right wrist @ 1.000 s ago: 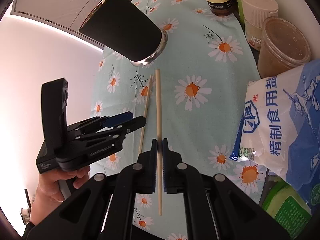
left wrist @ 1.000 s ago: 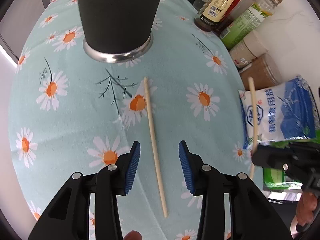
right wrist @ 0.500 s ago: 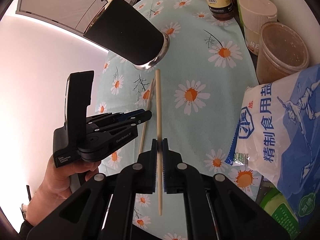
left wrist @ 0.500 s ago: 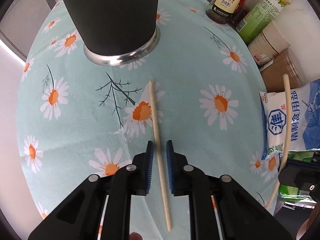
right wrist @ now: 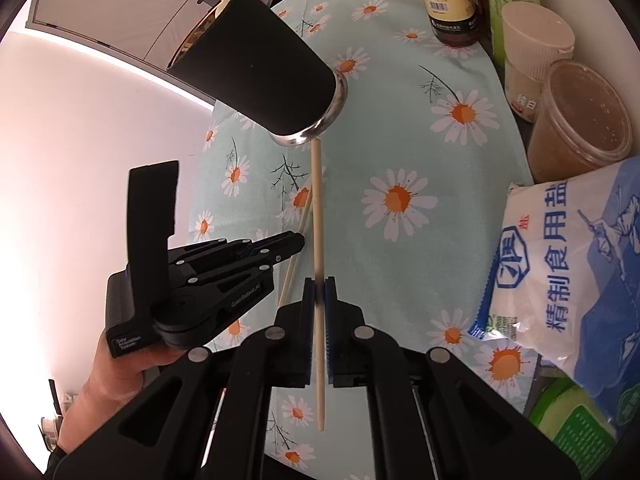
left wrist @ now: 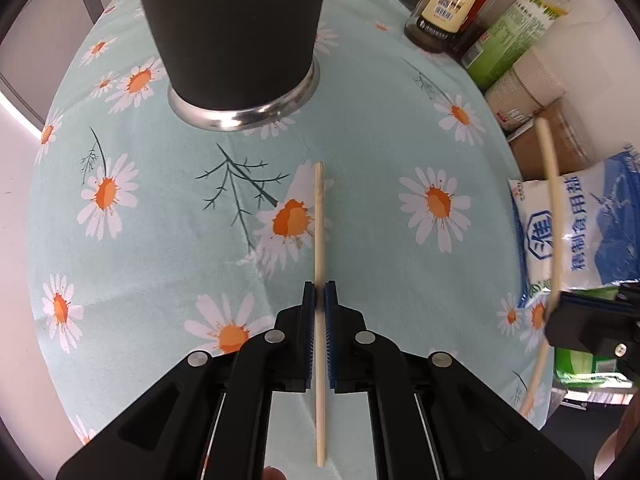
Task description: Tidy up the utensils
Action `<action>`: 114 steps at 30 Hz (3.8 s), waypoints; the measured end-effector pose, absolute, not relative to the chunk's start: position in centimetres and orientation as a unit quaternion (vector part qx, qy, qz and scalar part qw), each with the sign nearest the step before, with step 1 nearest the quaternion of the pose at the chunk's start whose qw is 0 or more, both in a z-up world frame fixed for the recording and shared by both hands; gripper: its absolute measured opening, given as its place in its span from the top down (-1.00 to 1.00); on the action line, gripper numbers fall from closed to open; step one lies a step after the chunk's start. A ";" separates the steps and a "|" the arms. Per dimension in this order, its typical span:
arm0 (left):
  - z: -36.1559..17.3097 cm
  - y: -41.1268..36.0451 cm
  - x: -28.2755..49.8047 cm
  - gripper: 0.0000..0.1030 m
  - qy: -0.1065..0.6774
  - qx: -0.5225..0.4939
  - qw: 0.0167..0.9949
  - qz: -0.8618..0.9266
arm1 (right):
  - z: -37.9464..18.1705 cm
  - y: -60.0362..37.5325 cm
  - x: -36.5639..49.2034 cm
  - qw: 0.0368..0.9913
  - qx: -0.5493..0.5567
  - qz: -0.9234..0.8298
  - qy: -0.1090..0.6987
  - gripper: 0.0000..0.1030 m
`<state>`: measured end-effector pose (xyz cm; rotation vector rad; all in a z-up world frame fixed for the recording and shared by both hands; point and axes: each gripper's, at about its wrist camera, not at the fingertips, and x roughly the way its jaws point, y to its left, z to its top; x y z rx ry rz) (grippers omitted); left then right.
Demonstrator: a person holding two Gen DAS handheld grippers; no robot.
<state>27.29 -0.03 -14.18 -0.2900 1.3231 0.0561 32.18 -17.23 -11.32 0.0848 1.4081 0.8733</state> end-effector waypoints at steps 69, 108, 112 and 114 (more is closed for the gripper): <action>4.3 13.9 33.9 0.92 0.151 -0.174 0.970 -0.073 | 1.2 -3.6 42.2 0.865 0.122 0.408 0.266 0.89; 5.6 10.8 19.4 0.08 0.196 -0.146 0.967 -0.063 | 3.2 -10.3 30.0 0.895 0.029 0.381 0.230 0.00; 7.3 9.2 16.9 0.06 0.192 -0.122 0.972 -0.064 | 4.3 -12.3 28.0 0.897 0.019 0.390 0.209 -0.36; 7.7 8.4 15.7 -0.23 0.193 -0.112 0.973 -0.063 | 4.6 -13.5 27.1 0.895 0.019 0.395 0.205 -0.56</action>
